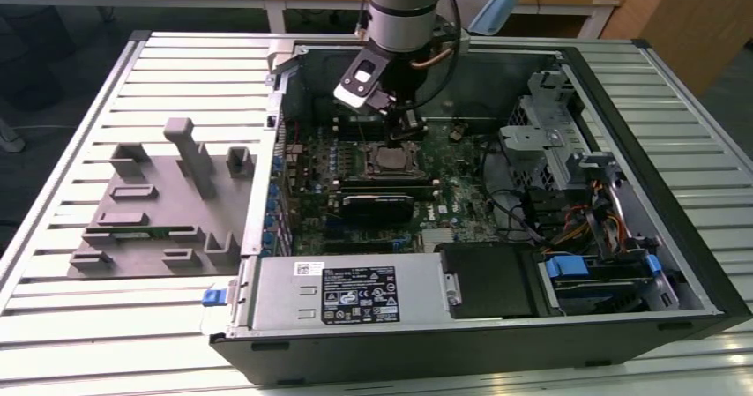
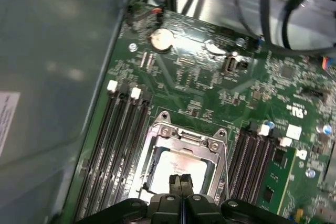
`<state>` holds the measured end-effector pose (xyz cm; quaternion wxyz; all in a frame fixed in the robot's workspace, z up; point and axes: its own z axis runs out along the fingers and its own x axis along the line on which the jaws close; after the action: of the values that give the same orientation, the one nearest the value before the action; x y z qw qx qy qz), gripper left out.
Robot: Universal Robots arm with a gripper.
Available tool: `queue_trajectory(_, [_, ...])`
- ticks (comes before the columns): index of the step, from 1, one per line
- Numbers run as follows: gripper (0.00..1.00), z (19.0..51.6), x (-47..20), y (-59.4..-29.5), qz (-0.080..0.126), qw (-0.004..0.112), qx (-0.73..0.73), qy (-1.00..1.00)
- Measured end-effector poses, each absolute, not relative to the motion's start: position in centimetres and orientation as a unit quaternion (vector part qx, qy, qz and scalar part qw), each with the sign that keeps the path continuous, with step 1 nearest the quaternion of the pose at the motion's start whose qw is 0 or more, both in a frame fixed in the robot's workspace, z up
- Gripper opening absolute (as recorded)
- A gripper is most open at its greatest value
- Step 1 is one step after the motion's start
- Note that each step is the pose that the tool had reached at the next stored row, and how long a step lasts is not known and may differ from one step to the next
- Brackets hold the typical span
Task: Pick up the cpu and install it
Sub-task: 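Close the cpu cover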
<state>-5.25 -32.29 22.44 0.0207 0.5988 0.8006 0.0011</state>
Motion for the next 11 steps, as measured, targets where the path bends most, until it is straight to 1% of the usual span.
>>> queue_trajectory(11, [0.11,22.4,-5.25,-32.29,0.003,0.02,0.516,0.857])
